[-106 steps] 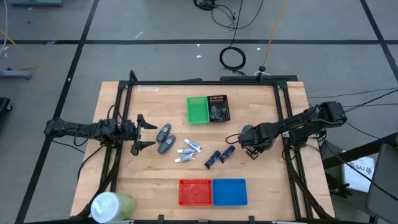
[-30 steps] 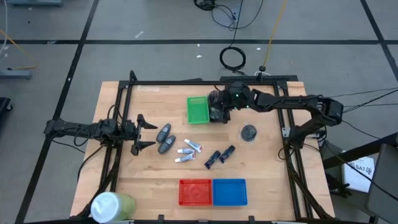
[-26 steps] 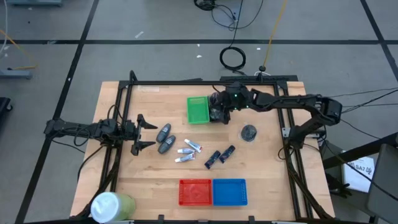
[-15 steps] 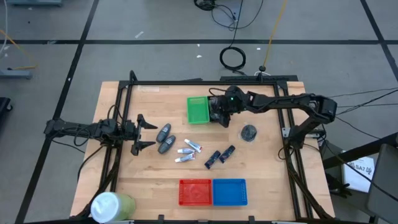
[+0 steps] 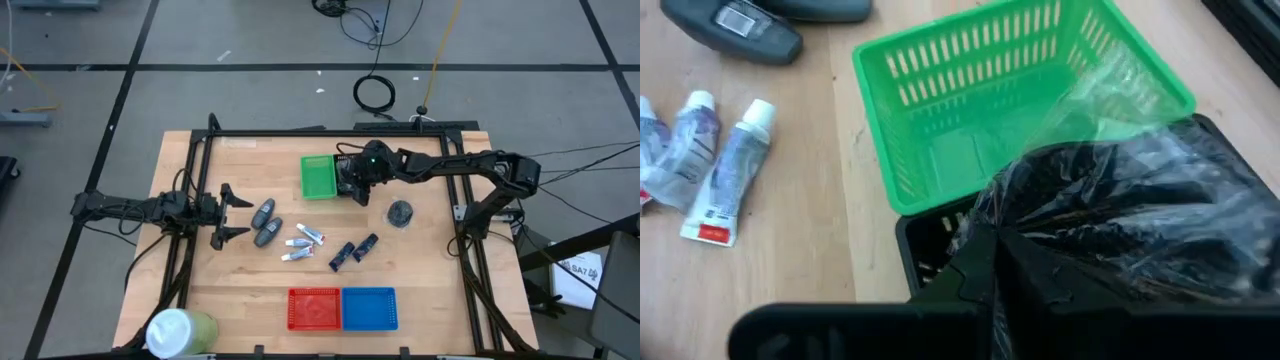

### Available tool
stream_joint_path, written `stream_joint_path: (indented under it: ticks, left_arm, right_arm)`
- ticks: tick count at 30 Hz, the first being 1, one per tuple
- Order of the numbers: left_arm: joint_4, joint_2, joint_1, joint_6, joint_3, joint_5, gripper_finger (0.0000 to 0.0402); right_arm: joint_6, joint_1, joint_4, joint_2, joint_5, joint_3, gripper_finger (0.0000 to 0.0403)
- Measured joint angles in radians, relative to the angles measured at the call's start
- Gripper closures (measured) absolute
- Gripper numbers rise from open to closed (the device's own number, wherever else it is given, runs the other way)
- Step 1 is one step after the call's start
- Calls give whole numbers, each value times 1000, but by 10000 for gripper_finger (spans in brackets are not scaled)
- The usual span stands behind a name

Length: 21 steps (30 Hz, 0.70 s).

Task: Pick & Place Travel size toiletries
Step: Put the right hairbrush into the black bin, then put the hairbrush into the black bin

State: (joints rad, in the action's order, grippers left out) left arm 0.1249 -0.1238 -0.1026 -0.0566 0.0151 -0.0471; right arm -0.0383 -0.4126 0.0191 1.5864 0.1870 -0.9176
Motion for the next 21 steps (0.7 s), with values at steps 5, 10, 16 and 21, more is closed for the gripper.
stream_joint_path:
  ticks: [5,10,16,21]
  left_arm:
    - [0,0,0,0,0,0,64]
    - [0,0,0,0,0,0,64]
    - [0,0,0,0,0,0,64]
    - [0,0,0,0,0,0,64]
  right_arm:
    - [0,0,-8,0,-100,0,371]
    - [0,0,-8,0,-114,0,334]
    - [1,2,-20,-16,-111,0,290]
    - [0,35,-62,-101,-108,0,267]
